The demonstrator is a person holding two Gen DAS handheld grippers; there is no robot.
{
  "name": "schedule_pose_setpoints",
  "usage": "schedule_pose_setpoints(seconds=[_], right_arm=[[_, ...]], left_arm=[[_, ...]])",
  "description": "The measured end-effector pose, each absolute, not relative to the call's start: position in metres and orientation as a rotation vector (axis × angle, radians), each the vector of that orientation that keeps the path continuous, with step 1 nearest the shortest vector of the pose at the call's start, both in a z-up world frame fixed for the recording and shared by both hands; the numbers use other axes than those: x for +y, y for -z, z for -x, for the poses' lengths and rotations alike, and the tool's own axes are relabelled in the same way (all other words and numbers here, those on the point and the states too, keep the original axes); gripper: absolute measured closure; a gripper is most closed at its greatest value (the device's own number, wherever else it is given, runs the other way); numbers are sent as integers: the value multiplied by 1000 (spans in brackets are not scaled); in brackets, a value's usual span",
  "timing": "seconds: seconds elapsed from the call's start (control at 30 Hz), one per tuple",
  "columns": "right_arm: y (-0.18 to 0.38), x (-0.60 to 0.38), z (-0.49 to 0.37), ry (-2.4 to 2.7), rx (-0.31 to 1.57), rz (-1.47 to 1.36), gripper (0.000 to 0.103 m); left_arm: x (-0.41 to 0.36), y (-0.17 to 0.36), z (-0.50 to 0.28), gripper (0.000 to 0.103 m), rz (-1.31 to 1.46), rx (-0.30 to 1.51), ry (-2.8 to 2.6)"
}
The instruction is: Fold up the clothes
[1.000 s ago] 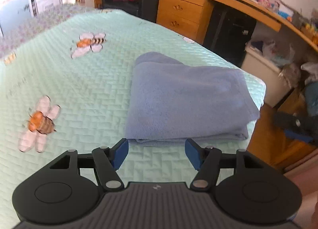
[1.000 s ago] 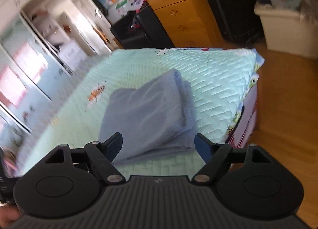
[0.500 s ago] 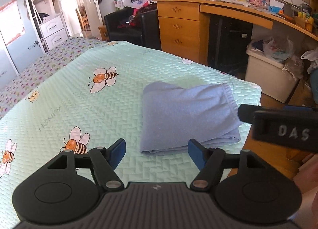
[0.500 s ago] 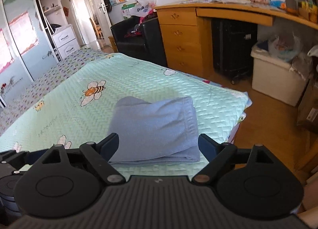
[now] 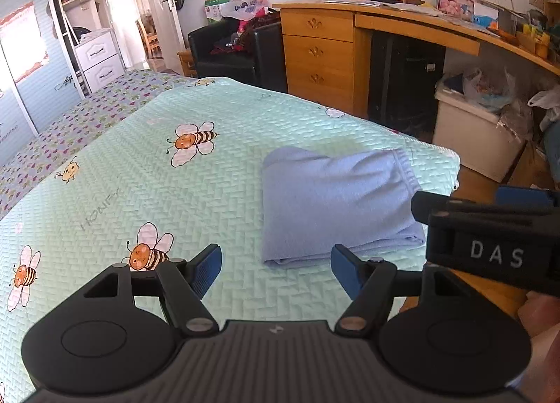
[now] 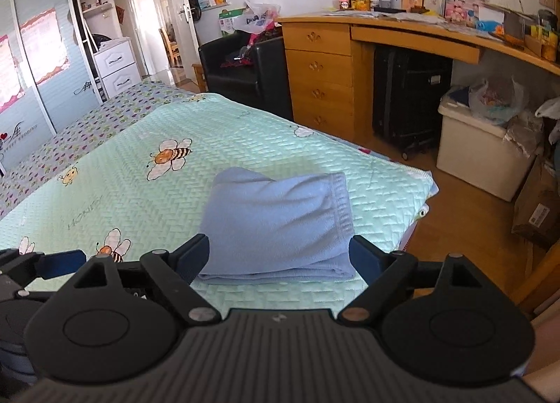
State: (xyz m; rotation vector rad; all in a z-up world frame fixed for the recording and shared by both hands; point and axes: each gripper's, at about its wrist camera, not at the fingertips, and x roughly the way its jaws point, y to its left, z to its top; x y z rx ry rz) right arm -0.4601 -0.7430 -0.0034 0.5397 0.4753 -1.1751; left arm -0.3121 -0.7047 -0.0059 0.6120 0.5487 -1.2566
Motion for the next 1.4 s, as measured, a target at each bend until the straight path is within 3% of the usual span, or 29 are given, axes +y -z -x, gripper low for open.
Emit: schedule_pose_setpoints(seconds=[1.4], right_arm=[[-3,-737,467,1178,414,-505,16]], left_arm=[[-695,13,313,31,-577,597,1313]])
